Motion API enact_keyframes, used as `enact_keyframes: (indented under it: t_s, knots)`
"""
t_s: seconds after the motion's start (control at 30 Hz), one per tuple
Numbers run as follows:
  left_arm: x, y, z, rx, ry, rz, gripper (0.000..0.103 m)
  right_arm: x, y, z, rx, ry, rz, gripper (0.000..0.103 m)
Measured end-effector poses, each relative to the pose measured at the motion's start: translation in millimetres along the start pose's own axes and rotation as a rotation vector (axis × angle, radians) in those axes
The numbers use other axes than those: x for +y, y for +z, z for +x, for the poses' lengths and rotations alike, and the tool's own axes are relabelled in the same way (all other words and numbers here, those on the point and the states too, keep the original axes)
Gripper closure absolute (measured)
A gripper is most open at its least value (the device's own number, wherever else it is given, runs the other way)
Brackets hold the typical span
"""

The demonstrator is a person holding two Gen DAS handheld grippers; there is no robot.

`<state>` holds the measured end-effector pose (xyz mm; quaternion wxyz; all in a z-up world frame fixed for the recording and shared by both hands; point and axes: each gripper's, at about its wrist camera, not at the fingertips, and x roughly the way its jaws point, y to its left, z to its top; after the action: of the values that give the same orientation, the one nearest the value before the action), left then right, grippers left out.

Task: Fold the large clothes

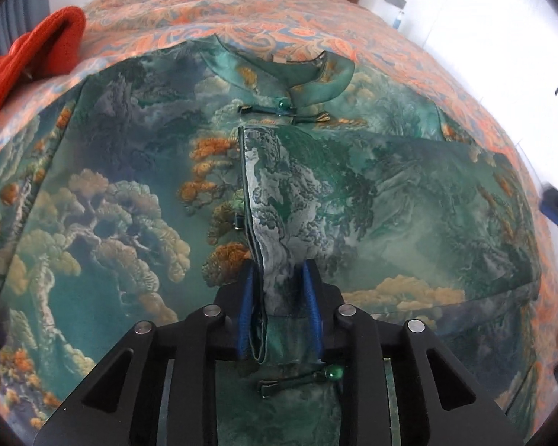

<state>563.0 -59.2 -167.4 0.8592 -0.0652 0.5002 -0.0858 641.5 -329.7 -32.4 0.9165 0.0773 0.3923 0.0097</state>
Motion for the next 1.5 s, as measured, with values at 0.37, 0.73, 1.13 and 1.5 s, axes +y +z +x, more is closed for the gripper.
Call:
enact_keyframes:
  t_s: [0.37,0.73,1.13,1.5]
  knots:
    - [7,-8,8,-0.045,-0.014,0.0,0.075,-50,5,115,0.207,0.171,0.328,0.027]
    - [-7,-10,4,-0.044,0.067,0.006,0.074,-65,-75,32,0.27,0.271,0.356,0.027]
    - [-4,-68,-94,-0.081,0.035,0.017,0.017,-25,-159,-72,0.283,0.153,0.147,0.027]
    - [36,-188,-175,-0.136,0.219,0.093,0.006,56,-250,-189,0.084,-0.057,-0.079,0.027]
